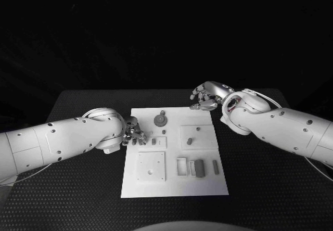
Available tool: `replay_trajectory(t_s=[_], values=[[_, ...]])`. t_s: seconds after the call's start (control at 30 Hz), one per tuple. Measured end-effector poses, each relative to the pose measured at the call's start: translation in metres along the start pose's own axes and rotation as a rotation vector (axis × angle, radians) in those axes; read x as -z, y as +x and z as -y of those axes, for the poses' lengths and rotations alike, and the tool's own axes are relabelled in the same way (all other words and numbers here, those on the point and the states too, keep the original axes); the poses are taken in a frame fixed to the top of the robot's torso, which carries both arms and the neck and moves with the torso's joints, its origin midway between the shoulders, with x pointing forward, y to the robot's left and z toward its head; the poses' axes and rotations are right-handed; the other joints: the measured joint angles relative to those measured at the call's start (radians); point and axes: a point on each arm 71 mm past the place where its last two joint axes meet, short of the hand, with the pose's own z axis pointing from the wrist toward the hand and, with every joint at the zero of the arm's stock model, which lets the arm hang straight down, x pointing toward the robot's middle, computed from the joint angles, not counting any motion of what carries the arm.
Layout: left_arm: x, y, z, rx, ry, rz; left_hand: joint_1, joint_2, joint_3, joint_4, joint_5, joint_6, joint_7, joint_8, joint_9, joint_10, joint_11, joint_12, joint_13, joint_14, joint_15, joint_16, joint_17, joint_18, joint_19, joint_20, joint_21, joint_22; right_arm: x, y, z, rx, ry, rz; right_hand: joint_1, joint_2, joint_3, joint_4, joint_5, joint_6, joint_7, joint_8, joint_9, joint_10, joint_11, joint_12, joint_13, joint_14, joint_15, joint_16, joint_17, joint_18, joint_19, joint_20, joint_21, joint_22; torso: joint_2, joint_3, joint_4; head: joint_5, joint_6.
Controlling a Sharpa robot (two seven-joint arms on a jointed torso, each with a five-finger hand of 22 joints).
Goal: Assemble the parts on the task board
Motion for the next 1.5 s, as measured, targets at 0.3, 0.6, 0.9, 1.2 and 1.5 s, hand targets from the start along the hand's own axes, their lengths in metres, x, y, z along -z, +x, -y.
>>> replay_trajectory(t_s=[0.3, 0.6, 0.9, 1.2, 1.5], values=[[-0.0001, 0.0000, -0.0003, -0.007, -0.002, -0.004, 0.000, 0.000, 0.000, 0.000, 0.003, 0.000, 0.000, 0.000, 0.001, 0.000, 0.000, 0.000, 0.000, 0.000, 0.000, 0.000, 0.001, 0.000, 0.003, 0.000, 0.000, 0.000, 0.0001, 0.0004, 0.0001, 0.000, 0.000, -0.001, 0.000, 0.000, 0.000, 0.000, 0.000, 0.000, 0.000, 0.000, 0.000, 0.000, 0.000, 0.000, 0.000, 0.000, 0.000, 0.000, 0.000, 0.000, 0.000, 0.000, 0.000, 0.000, 0.000, -0.0003, 0.0000, 0.002, 0.000], [-0.0005, -0.0001, -0.0002, -0.008, -0.003, -0.005, 0.000, 0.000, 0.000, 0.000, 0.003, 0.000, 0.000, 0.000, 0.003, 0.000, 0.000, 0.000, 0.000, 0.000, 0.000, 0.000, 0.001, 0.000, 0.004, 0.000, 0.000, 0.000, 0.0002, 0.0007, 0.0002, 0.000, 0.001, -0.002, 0.000, 0.000, 0.000, 0.000, 0.000, 0.000, 0.000, 0.000, 0.000, 0.000, 0.000, 0.000, 0.000, 0.000, 0.000, 0.000, 0.000, 0.000, 0.000, 0.000, 0.000, 0.000, 0.000, -0.0004, 0.0002, 0.002, 0.001], [-0.0012, -0.0002, 0.0007, -0.009, -0.003, -0.007, -0.003, -0.003, 0.010, 0.010, -0.066, 0.001, 0.000, 0.009, 0.004, 0.002, -0.002, 0.000, 0.000, 0.000, 0.000, 0.000, 0.002, 0.000, 0.001, -0.003, 0.000, 0.000, 0.0003, 0.0006, 0.0004, 0.000, 0.001, -0.002, 0.000, 0.000, 0.000, 0.000, 0.000, 0.000, 0.000, 0.000, 0.000, 0.000, 0.000, 0.000, 0.000, 0.000, 0.000, 0.000, 0.000, 0.000, 0.000, 0.000, 0.000, 0.000, 0.000, -0.0004, 0.0002, 0.002, 0.000], [-0.0023, 0.0011, -0.0003, -0.010, -0.010, -0.011, -0.052, -0.088, -0.002, 0.115, -0.177, -0.001, 0.002, 0.071, 0.014, 0.030, -0.030, 0.000, 0.000, 0.033, -0.034, -0.007, 0.005, 0.000, 0.013, -0.026, 0.000, 0.000, 0.0003, 0.0006, 0.0006, 0.000, 0.001, -0.002, 0.000, 0.000, 0.000, 0.000, 0.000, 0.000, 0.000, 0.000, 0.000, 0.000, 0.000, 0.000, 0.000, 0.000, 0.000, 0.000, 0.000, 0.000, -0.001, 0.001, 0.000, 0.000, 0.000, 0.0003, 0.0001, 0.001, -0.001], [-0.0029, 0.0025, -0.0002, -0.012, -0.012, -0.019, -0.077, -0.130, -0.006, 0.152, -0.200, -0.001, 0.002, 0.066, 0.005, 0.028, -0.028, 0.000, 0.000, 0.032, -0.036, -0.008, 0.007, 0.000, 0.012, -0.028, 0.000, 0.000, 0.0004, 0.0006, 0.0007, 0.000, 0.002, -0.002, 0.000, 0.000, 0.000, 0.000, 0.000, 0.000, 0.000, 0.000, 0.000, 0.000, 0.000, 0.000, 0.000, -0.003, 0.003, 0.000, 0.000, 0.000, 0.004, 0.000, 0.000, 0.000, 0.000, 0.0005, -0.0001, 0.001, -0.001]])
